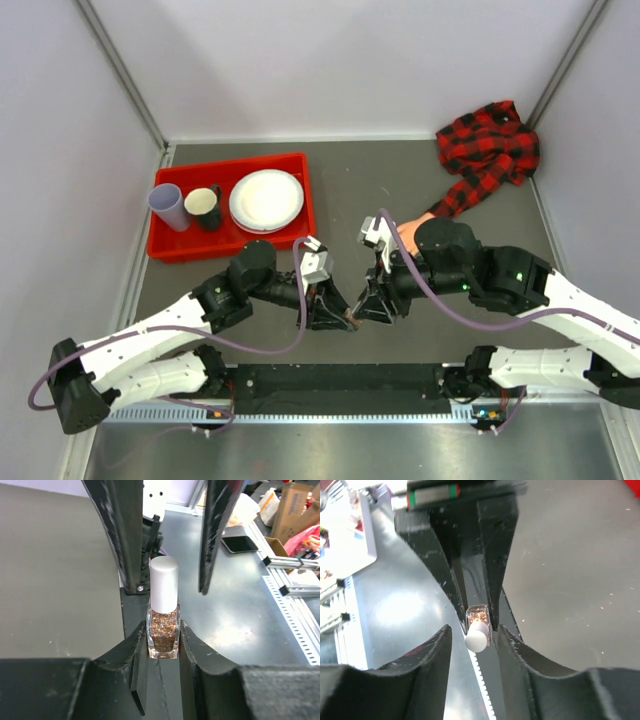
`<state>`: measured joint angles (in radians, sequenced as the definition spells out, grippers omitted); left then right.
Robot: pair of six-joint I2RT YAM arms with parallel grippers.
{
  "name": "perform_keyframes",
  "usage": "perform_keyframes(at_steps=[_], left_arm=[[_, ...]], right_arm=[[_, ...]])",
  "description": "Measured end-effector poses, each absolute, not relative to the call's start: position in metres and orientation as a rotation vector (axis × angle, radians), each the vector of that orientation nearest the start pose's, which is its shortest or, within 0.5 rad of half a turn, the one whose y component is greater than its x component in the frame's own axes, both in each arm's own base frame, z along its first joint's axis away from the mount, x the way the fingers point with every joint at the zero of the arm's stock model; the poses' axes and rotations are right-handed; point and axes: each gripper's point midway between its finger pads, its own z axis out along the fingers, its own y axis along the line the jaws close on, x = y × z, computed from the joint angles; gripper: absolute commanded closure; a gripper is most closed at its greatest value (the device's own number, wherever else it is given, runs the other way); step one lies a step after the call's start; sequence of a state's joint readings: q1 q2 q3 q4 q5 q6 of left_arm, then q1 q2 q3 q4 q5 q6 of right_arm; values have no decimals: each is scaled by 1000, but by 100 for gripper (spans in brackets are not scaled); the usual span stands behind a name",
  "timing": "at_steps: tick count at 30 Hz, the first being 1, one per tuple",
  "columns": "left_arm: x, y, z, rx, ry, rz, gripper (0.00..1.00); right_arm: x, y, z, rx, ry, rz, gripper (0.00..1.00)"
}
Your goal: Paint the nails
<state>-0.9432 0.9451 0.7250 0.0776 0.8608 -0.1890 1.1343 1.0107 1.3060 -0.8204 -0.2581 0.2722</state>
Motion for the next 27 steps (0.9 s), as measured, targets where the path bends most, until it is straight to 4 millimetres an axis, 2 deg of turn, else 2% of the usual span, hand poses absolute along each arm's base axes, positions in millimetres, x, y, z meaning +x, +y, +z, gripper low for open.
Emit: perform_keyframes(at_steps=[3, 5, 6, 7, 8, 11, 14, 17, 21, 24, 27], left_arm=[[57, -318, 272, 1332, 1385, -1546, 100], [57, -318, 274, 1329, 1383, -1549, 100], [57, -318, 274, 1328, 1385, -1551, 100], [56, -318, 274, 1329, 1384, -1556, 100], [56, -318, 274, 1329, 1383, -1557, 100], [60, -319, 273, 1310, 1404, -1540, 100], [73, -322, 271, 1260, 1439, -1464, 100], [107, -324, 265, 1133, 1515, -1277, 100], [150, -326, 252, 994, 1592, -1068, 100], [168, -329, 239, 950, 1636, -991, 100], [178, -333, 226, 934, 1673, -953, 100]], right_arm=[[64, 281, 310, -1148, 1985, 1096, 68], [63, 281, 310, -1162, 1980, 1104, 76], [62, 281, 310, -1166, 1978, 1105, 80], [62, 281, 310, -1170, 1975, 1104, 96], [62, 281, 310, -1174, 1973, 1102, 100], [66, 280, 308, -1171, 1972, 1077, 100], [78, 278, 305, -1107, 1997, 1017, 100], [106, 276, 300, -918, 2057, 905, 100], [147, 272, 285, -471, 2160, 717, 100], [167, 270, 272, -225, 2190, 584, 100], [178, 268, 262, -111, 2203, 494, 100]])
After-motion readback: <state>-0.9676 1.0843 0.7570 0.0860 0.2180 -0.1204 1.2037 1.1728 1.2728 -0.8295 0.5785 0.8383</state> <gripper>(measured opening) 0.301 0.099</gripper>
